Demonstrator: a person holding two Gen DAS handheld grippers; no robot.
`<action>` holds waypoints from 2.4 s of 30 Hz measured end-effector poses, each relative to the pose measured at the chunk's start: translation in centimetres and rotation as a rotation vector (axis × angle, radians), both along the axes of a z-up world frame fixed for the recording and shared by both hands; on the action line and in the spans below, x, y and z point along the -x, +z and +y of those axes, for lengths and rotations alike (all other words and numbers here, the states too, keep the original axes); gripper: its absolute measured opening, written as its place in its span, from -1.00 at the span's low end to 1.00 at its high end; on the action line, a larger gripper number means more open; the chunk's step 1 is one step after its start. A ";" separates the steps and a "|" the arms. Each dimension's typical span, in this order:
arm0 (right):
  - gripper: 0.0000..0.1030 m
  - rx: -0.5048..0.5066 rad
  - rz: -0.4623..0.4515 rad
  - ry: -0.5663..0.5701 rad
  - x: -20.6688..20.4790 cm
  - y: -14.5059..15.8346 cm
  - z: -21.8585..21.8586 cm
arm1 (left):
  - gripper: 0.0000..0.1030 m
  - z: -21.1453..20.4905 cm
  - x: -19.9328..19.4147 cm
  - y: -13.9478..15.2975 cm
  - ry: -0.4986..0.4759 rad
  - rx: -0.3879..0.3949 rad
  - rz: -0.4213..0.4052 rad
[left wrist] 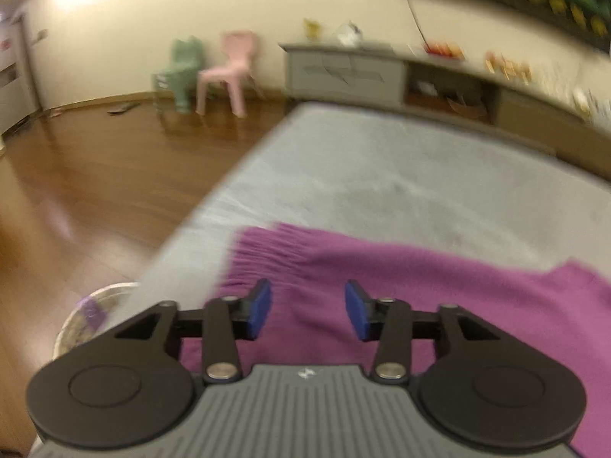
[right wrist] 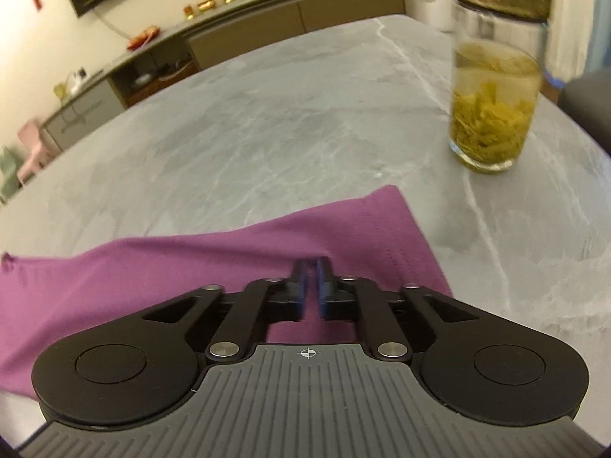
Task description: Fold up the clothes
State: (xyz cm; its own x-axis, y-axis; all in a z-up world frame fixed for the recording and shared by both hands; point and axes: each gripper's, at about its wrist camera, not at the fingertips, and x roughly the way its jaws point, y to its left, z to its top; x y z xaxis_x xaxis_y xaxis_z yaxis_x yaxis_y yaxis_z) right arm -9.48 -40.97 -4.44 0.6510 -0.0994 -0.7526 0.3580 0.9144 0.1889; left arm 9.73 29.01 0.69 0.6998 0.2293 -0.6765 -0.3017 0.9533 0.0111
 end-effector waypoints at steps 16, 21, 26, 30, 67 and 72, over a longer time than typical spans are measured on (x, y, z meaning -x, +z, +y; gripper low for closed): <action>0.44 0.174 -0.030 0.388 -2.8 1.7 12.4 | -0.78 2.9 3.5 -1.4 0.142 0.220 0.056; 0.44 0.181 0.043 0.406 -2.9 0.3 12.5 | -0.81 2.9 4.7 1.3 0.065 0.253 -0.155; 0.54 0.173 0.096 0.417 -3.0 -0.6 12.2 | -0.82 6.4 3.8 -2.3 0.191 0.318 -0.016; 0.59 0.171 0.104 0.417 -3.2 -0.7 12.0 | -0.72 6.3 4.0 -2.8 0.198 0.285 0.028; 0.36 0.210 0.007 0.743 -26.9 -0.2 48.5 | -0.12 -3.8 -1.8 -3.5 -0.110 -0.072 0.121; 0.18 0.171 -0.034 0.681 -24.6 3.4 43.4 | -0.17 -6.4 -1.1 -2.1 -0.156 -0.146 0.081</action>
State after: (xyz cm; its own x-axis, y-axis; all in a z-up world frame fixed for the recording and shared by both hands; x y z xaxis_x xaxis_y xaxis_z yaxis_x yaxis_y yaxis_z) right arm 15.14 2.45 -1.04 0.6335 0.2231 -0.7409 -0.3080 0.9511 0.0230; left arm 10.86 22.59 -1.38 0.6792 0.2218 -0.6997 -0.1428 0.9750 0.1704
